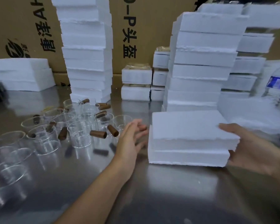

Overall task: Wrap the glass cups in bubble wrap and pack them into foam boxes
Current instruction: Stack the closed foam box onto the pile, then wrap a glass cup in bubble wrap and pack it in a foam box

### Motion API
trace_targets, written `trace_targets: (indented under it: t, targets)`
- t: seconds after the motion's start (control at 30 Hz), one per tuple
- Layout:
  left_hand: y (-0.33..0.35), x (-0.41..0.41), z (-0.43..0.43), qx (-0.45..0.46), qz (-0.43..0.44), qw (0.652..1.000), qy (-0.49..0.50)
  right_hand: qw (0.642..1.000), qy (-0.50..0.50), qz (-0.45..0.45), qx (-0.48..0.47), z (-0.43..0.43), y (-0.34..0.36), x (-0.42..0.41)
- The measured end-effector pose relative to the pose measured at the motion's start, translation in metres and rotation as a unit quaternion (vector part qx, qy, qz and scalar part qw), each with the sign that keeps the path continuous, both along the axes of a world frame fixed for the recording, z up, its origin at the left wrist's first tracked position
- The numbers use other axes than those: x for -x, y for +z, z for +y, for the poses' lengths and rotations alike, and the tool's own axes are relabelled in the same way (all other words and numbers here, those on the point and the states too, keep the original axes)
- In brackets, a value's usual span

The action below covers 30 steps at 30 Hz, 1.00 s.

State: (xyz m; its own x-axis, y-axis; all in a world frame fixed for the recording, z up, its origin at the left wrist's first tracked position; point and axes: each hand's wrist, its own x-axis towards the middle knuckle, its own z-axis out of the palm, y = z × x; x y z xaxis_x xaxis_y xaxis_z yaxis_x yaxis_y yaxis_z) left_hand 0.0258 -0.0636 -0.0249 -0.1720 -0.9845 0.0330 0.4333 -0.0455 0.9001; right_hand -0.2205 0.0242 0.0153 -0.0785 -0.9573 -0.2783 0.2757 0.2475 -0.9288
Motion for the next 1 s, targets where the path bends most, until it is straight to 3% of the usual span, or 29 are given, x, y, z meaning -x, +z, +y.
trace_targets:
  t: [0.17,0.37,0.57,0.83,1.0]
  targets:
    - [-0.006,0.002,0.011,0.089,-0.130,0.985,-0.069,0.994,-0.009,0.109,-0.025,0.001,-0.008,0.011]
    - [-0.007,0.002,0.020,0.187,-0.230,0.948,-0.113,0.979,-0.099,0.175,-0.023,0.003,-0.010,0.017]
    - [-0.011,0.012,0.028,0.201,-0.233,0.942,-0.137,0.943,-0.219,0.249,0.013,0.001,-0.007,0.012]
    - [-0.008,0.025,0.034,0.173,-0.176,0.957,-0.152,0.898,-0.225,0.322,0.198,0.023,0.022,-0.014]
    - [-0.009,0.025,0.027,0.123,-0.132,0.970,-0.160,0.875,-0.258,0.291,0.290,0.022,0.027,-0.034]
